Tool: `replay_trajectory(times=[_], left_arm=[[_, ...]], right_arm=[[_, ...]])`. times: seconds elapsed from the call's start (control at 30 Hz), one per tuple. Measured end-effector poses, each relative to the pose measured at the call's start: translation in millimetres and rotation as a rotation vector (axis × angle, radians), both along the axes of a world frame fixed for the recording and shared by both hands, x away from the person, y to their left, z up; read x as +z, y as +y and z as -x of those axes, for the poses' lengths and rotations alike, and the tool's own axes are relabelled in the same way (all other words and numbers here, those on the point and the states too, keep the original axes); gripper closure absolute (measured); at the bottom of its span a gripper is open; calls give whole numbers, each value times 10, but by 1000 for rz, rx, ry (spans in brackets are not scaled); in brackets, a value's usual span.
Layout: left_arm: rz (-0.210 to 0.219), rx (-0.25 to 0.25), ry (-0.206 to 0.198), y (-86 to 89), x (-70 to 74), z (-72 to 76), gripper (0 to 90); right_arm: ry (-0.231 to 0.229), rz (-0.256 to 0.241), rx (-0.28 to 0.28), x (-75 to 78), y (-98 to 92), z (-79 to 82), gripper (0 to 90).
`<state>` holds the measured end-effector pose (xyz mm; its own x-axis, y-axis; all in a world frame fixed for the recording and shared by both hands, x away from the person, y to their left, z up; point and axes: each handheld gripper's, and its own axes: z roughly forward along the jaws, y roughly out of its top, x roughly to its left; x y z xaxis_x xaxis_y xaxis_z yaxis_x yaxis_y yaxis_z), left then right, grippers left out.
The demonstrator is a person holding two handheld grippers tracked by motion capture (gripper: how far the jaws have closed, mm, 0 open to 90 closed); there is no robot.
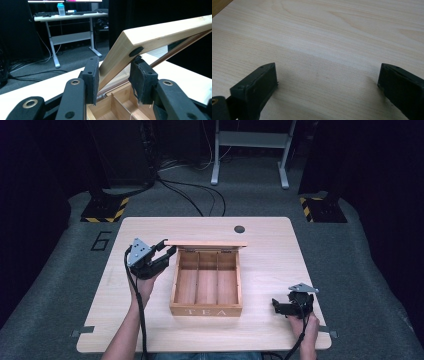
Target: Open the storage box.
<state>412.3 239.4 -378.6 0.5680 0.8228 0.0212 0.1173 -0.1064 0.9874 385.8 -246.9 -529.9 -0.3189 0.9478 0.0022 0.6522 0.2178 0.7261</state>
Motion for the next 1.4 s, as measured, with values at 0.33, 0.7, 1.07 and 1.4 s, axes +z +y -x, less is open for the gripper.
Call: replay_trajectory(times=[0.33, 0.7, 1.07, 1.4], left_arm=[[-3, -1, 0, 2, 1, 1, 594], [-8, 0, 2, 2, 3, 6, 595], [-14, 1, 3, 0, 5, 11, 596], [-15, 1, 3, 0, 6, 12, 596]], right_arm=[[0, 0, 0, 0, 0, 0, 20], [-1, 0, 1, 0, -1, -1, 20], [0, 0, 1, 0, -1, 0, 20], [0, 0, 0, 0, 0, 0, 21]])
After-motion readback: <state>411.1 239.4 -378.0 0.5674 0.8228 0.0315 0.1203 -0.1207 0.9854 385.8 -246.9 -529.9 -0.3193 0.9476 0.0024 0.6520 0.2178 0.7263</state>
